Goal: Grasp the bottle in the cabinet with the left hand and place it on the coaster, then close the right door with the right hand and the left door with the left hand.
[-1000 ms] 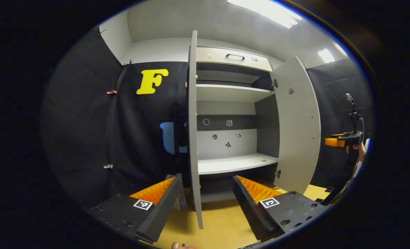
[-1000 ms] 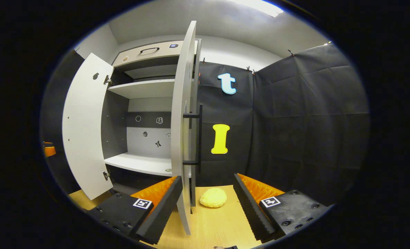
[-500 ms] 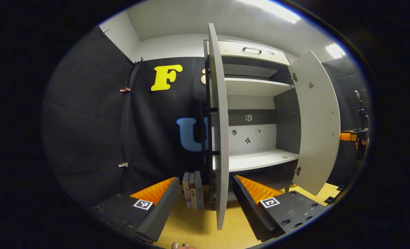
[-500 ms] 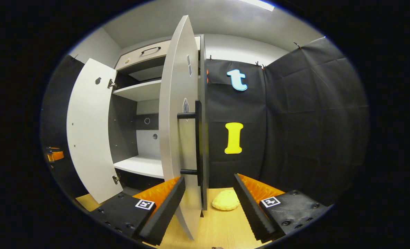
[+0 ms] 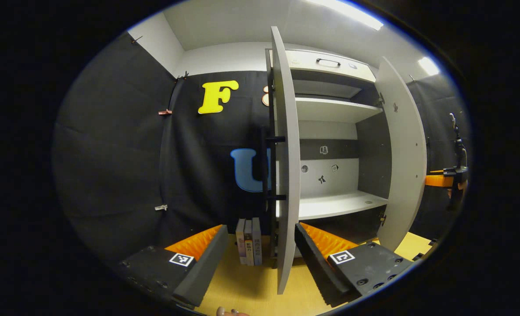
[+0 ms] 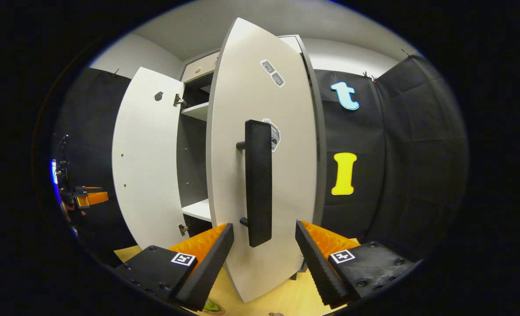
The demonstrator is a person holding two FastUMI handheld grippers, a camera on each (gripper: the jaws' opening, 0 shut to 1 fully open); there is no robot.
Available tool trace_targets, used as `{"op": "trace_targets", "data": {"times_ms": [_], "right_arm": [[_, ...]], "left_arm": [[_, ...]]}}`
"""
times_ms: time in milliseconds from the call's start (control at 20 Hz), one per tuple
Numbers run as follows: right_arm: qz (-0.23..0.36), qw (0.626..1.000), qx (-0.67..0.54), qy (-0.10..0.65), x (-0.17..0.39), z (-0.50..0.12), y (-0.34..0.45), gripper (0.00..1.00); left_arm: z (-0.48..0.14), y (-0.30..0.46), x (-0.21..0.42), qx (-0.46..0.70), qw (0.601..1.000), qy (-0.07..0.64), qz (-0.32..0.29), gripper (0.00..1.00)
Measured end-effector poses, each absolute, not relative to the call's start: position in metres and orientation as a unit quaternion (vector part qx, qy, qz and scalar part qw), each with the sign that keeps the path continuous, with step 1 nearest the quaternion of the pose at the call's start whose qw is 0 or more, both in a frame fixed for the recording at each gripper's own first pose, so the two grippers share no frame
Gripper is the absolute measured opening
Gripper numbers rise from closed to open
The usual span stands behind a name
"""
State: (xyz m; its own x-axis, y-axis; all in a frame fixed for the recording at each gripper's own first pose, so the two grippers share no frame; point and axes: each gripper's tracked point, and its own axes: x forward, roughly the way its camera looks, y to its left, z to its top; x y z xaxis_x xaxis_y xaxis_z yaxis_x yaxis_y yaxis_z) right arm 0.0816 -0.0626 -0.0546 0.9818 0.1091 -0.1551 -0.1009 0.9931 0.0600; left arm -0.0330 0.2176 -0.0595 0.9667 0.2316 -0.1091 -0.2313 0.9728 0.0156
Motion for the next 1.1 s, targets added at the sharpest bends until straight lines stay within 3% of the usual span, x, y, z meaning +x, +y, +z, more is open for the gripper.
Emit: {"op": "trace_targets", "data": {"times_ms": [300, 450, 700, 950, 1100], "right_arm": [[0.091, 0.993, 0.020, 0.078, 0.097, -0.062, -0.036, 0.95], [0.096, 0.992, 0.021, 0.084, 0.088, -0.064, -0.038, 0.95], [0.084, 0.992, 0.023, 0.093, 0.081, -0.070, -0.047, 0.95], [0.071, 0.992, 0.028, 0.102, 0.079, -0.079, -0.053, 0.95], [0.065, 0.992, 0.031, 0.106, 0.080, -0.083, -0.056, 0.95]], "left_arm": [[-0.051, 0.240, -0.030, 0.006, 0.989, 0.048, 0.141, 0.96], [-0.050, 0.240, -0.013, -0.013, 0.991, 0.042, 0.125, 0.96], [-0.049, 0.232, 0.006, -0.047, 0.993, 0.037, 0.100, 0.97], [-0.049, 0.227, 0.008, -0.055, 0.995, 0.039, 0.076, 0.90], [-0.046, 0.227, 0.009, -0.023, 0.997, 0.043, 0.066, 0.93]]}}
